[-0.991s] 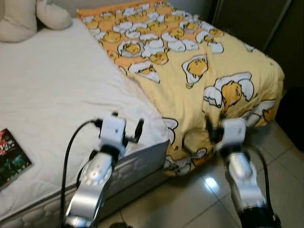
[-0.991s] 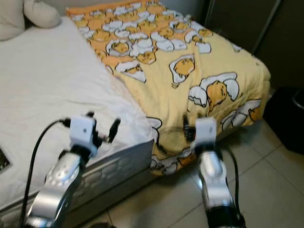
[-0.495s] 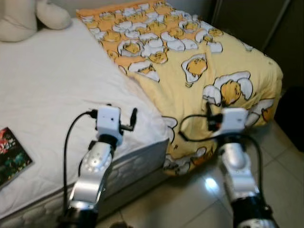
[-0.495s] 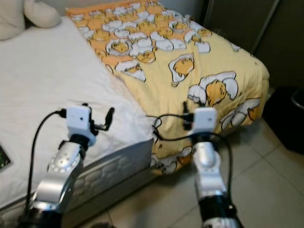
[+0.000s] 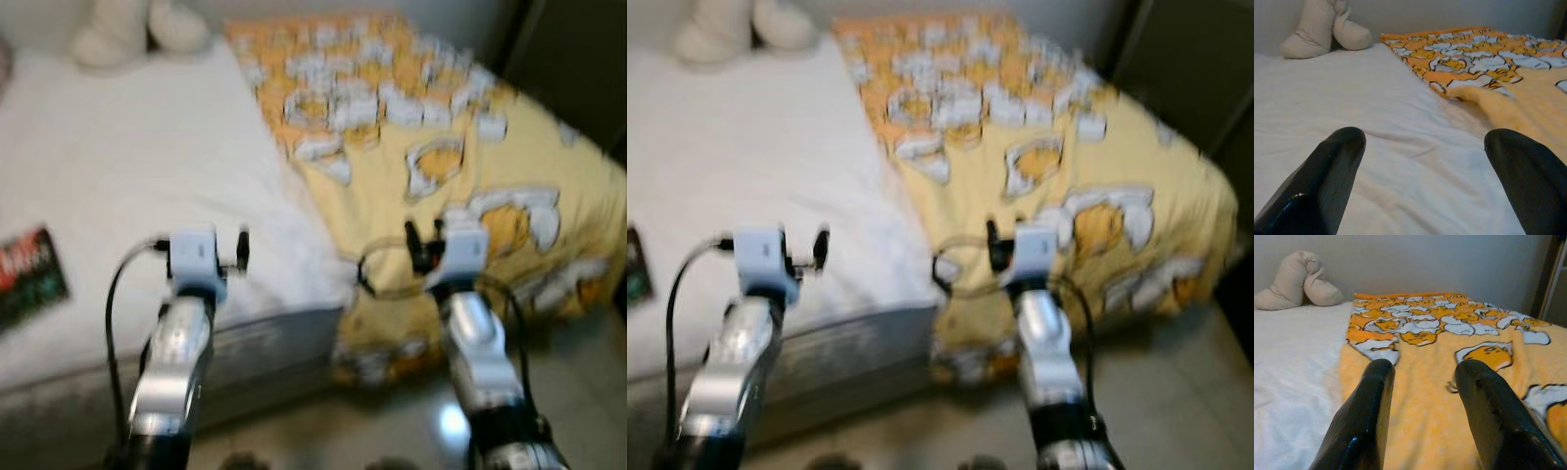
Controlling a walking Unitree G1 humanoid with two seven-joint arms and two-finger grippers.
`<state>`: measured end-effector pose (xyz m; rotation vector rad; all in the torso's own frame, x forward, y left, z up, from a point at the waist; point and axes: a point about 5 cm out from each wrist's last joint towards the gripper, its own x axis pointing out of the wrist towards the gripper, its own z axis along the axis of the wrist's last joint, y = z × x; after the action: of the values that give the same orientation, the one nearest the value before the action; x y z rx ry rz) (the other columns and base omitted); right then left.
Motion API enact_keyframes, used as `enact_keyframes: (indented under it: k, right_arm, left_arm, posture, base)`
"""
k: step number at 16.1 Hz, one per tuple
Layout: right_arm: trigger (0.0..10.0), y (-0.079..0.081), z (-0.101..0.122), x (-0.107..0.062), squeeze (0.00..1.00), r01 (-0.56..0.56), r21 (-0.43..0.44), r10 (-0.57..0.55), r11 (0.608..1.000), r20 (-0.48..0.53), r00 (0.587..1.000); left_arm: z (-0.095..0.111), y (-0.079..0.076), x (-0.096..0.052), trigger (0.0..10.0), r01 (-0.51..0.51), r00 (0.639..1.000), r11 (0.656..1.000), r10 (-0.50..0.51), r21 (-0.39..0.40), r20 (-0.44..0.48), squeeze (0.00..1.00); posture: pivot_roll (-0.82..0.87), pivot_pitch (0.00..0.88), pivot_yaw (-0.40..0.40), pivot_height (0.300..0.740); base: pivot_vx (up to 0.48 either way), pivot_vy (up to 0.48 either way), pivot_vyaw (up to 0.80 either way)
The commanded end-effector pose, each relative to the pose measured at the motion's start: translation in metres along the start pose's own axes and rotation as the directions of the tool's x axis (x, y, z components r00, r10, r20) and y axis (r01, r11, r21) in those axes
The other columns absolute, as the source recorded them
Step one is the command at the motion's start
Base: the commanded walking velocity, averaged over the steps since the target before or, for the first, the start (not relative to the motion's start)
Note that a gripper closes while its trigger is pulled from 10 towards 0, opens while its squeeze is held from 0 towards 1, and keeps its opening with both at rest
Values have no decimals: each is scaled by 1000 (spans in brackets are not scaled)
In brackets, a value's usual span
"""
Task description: Clean up the room
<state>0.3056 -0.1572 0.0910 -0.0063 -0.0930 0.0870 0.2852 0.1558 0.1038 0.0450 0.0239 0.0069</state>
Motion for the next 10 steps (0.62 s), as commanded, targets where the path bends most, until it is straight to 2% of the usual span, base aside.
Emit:
enact_keyframes:
  k: [1, 2, 3, 4, 5, 7, 10]
  right_arm:
    - [10000, -7, -1, 0, 0, 23, 18, -23, 1000, -12, 1000]
    - [10000, -5, -1, 0, 0, 12, 22, -12, 1000, -15, 1000]
    - [10000, -3, -5, 2, 0, 14, -44, -16, 999, -50, 999]
    - [10000, 0, -9, 4, 0, 2, -48, -6, 999, -79, 997]
    - [10000, 2, -9, 4, 1000, 1, 13, 0, 1000, -66, 998]
    - [10000, 4, -7, 3, 1000, -13, 58, 16, 998, -49, 999]
    - [10000, 1, -7, 1, 1000, -9, 49, 11, 999, -37, 999]
  left_arm:
    - [2, -7, 0, 10000, 11, 1000, 1000, -11, -4, 7, 0]
    - [1, -7, -1, 10000, 17, 1000, 1000, -17, 4, 8, 0]
    - [0, -8, -2, 10000, 24, 1000, 1000, -24, 15, -4, 0]
    - [-2, -7, -2, 10000, 16, 1000, 1000, -16, 13, -13, 0]
    - [-3, -5, -2, 10000, 10, 1000, 1000, -10, 14, -16, 0]
    - [-2, -6, 0, 10000, 17, 1000, 999, -16, 35, -16, 0]
    - [-1, -8, 1, 10000, 41, 999, 996, -40, 78, -9, 0]
  posture:
    - [-25, 0, 7, 721]
    - [-25, 0, 7, 721]
    - [-25, 0, 7, 721]
    - [-25, 0, 7, 721]
    - [-12, 0, 5, 721]
    - [-12, 0, 9, 721]
    - [-18, 0, 12, 721]
  base:
    - [289, -379, 531]
    - [296, -371, 525]
    - [300, -371, 563]
    - [300, -244, 569]
    - [0, 0, 0]
    - [0, 0, 0]
    - [0, 0, 0]
